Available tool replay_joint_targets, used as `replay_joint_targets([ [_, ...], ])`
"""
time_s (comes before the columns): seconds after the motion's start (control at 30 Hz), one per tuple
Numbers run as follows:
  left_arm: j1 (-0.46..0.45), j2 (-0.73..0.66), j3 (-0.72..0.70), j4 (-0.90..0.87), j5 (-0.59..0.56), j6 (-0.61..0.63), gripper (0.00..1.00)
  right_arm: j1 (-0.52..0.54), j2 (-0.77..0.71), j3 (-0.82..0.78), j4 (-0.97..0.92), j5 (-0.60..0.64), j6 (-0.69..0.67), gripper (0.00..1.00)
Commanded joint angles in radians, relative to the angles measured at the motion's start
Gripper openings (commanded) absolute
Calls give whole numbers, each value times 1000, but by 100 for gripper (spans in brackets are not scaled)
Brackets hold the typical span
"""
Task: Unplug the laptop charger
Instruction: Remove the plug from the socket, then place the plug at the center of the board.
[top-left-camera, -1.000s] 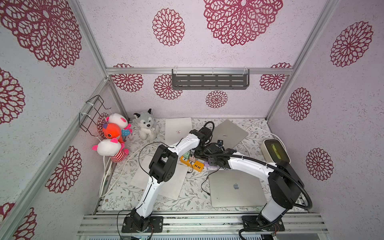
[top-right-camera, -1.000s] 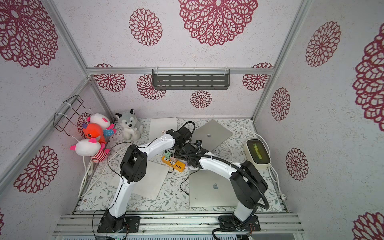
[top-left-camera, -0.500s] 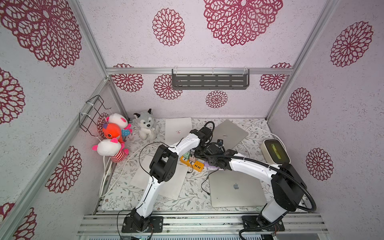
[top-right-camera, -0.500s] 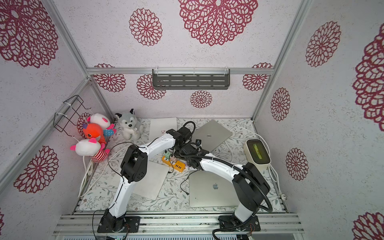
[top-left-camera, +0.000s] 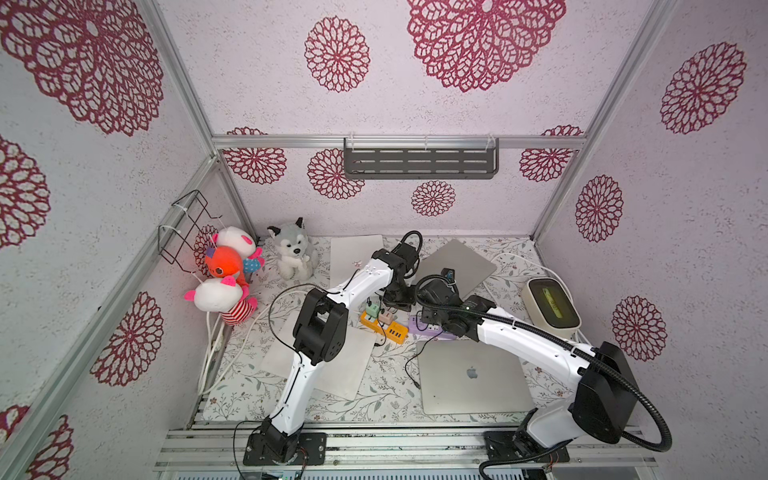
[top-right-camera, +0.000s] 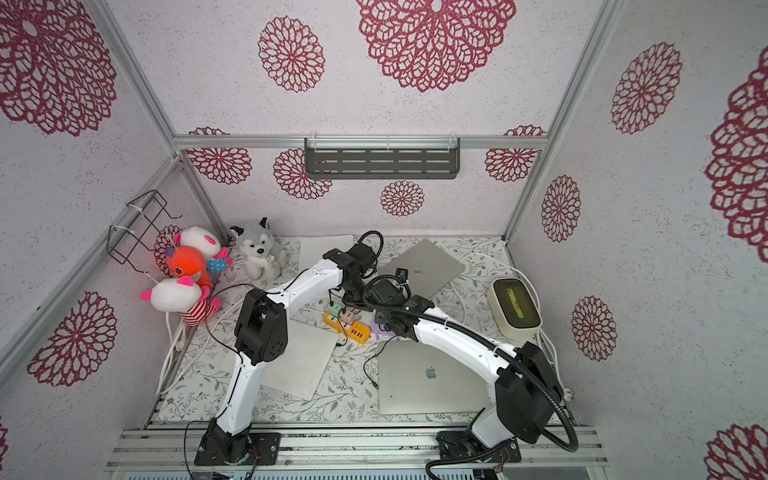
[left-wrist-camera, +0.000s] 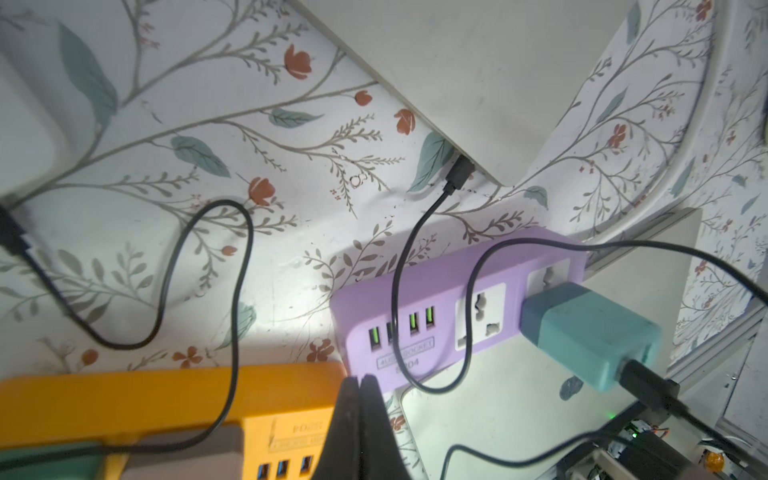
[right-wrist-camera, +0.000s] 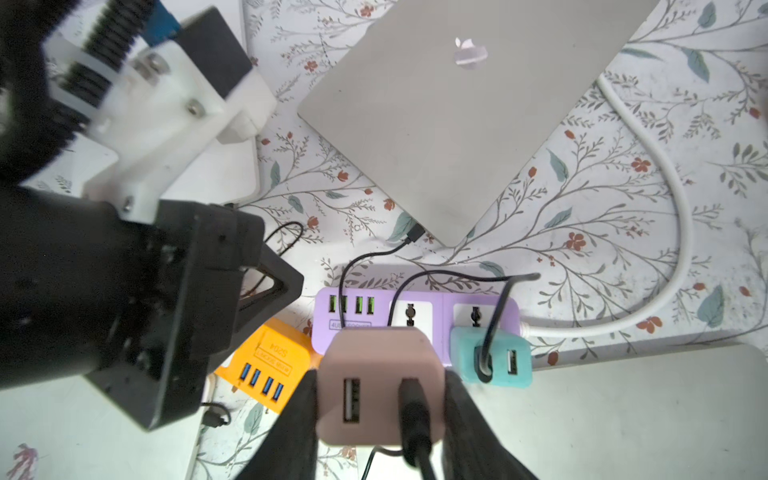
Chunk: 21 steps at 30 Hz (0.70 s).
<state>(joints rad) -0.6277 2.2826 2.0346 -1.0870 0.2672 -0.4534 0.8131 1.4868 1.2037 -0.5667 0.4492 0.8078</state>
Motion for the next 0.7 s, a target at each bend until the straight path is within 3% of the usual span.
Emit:
replay_joint_targets([
  [0.0, 17, -76, 7, -7, -7, -16, 0, 3, -74, 90, -58, 52, -33, 34],
  [0.33, 60, -135, -47, -4, -4, -8, 0, -49, -248, 176, -241, 151, -91, 35],
  [0.67, 78, -144, -63, 4, 6, -3, 0, -303, -393, 63, -329, 70, -218, 36],
])
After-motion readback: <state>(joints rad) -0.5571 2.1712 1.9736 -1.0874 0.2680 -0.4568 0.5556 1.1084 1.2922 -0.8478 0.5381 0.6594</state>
